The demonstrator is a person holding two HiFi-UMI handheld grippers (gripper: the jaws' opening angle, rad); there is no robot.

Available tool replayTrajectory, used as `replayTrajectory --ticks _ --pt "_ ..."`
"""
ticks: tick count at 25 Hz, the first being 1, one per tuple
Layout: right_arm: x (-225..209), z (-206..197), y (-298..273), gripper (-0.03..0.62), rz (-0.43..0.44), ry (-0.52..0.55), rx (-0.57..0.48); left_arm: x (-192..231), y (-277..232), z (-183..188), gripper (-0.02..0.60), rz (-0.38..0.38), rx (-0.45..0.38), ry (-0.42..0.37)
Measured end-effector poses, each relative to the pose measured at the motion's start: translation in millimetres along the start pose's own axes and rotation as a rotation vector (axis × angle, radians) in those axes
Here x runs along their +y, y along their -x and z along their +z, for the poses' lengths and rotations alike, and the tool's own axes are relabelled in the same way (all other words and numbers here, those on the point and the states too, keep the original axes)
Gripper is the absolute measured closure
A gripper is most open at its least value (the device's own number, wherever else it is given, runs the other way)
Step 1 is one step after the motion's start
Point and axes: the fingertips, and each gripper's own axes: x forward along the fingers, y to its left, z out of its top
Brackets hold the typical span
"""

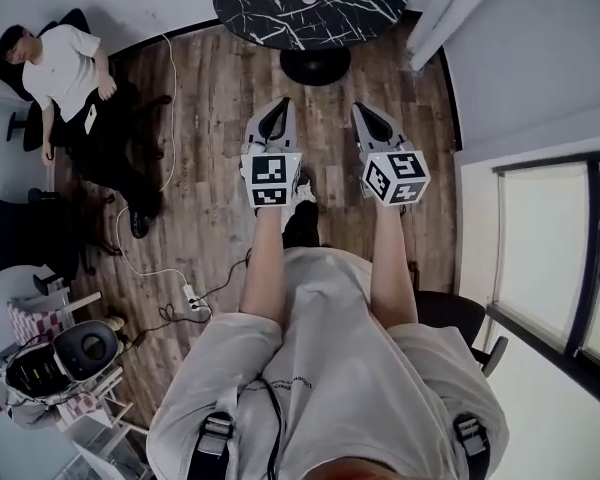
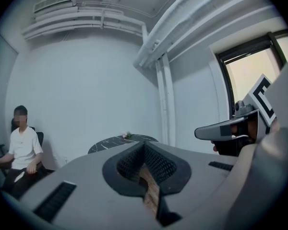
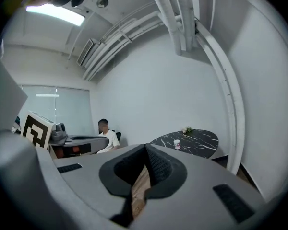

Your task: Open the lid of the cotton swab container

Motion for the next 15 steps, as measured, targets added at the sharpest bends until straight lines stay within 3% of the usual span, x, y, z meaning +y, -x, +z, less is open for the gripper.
replayTrajectory --ticks 7,13,15 --pt "-26 17 -96 0.562 0.014 -0.079 0.012 63 -77 4 0.561 -0.040 0.053 -0.039" --pt "-57 23 -156 0.562 -0.009 -0.060 0.076 122 -128 -2 0.561 -0.050 0.074 0.127" --pt "-69 28 -174 0.562 -0.023 -0.086 0.073 141 -142 -2 0.561 -0.027 0.059 0.137"
